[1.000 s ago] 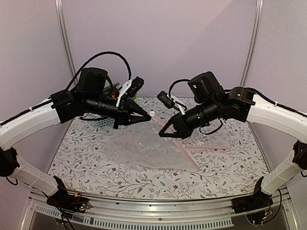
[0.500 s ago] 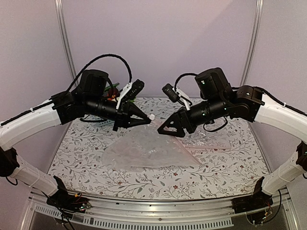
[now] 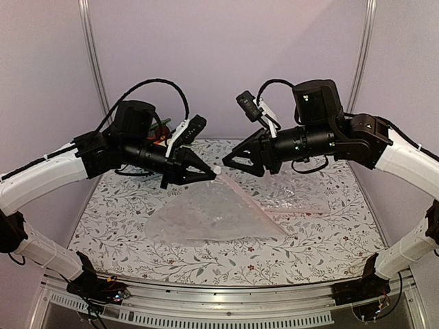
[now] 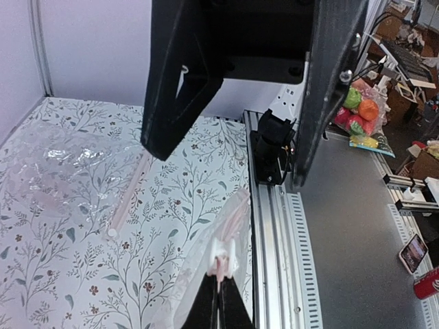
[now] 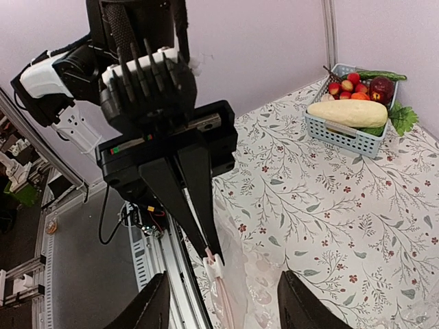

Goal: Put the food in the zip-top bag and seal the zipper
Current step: Hold the zipper from the zipper food storage bag.

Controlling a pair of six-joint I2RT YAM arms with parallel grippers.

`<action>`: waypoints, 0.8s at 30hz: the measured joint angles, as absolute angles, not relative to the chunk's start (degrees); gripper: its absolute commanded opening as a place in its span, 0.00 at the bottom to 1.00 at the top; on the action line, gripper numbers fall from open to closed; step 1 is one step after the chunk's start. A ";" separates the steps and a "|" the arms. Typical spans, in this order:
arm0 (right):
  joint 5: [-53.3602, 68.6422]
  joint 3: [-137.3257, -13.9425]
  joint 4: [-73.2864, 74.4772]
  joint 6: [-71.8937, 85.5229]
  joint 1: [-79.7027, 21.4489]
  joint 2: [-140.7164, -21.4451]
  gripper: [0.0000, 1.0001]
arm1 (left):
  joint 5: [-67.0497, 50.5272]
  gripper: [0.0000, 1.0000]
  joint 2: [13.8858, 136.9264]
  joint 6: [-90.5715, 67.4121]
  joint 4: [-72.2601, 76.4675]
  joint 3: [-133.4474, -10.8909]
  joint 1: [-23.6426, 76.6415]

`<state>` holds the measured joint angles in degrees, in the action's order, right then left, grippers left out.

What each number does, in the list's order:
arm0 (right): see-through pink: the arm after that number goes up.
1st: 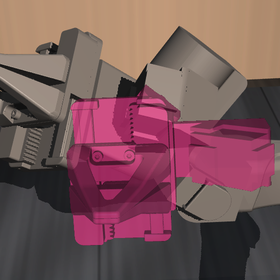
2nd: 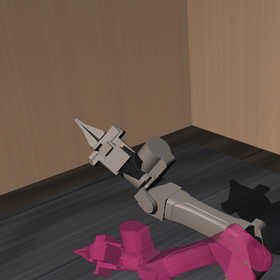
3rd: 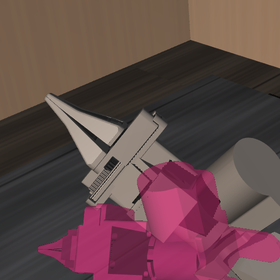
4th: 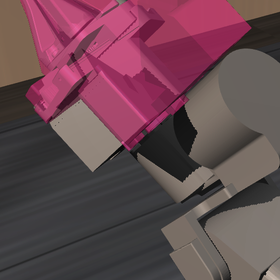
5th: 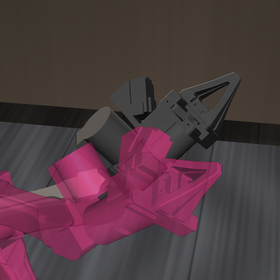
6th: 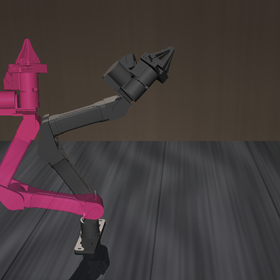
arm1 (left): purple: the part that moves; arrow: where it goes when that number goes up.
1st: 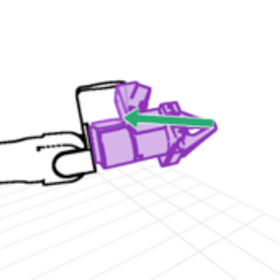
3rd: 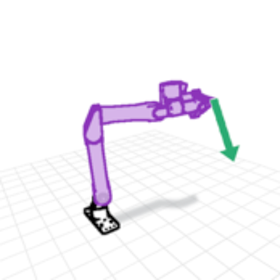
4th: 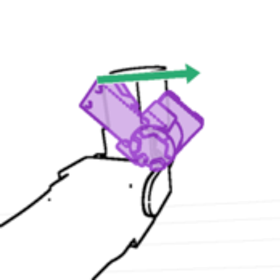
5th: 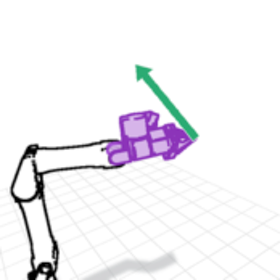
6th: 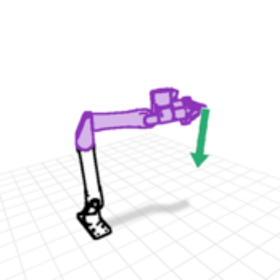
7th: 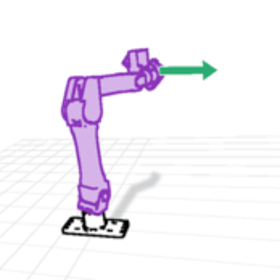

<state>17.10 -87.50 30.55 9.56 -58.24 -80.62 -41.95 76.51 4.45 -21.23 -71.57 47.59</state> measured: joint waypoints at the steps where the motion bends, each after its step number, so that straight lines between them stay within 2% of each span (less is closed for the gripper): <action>1: 17.39 -88.33 30.30 9.45 -58.33 -81.25 0.48 | -42.02 0.00 76.51 4.45 -21.23 -71.57 47.59; 6: 19.16 -91.24 30.46 8.69 -59.29 -84.99 0.42 | -42.22 0.00 76.51 4.43 -21.23 -71.50 47.59; 19: 21.17 -91.46 32.42 7.90 -60.31 -87.11 0.17 | -42.92 0.00 76.51 4.38 -21.23 -71.50 47.64; 24: 20.86 -91.46 32.60 7.99 -60.27 -87.11 0.12 | -43.20 0.00 76.51 4.38 -21.26 -71.50 47.66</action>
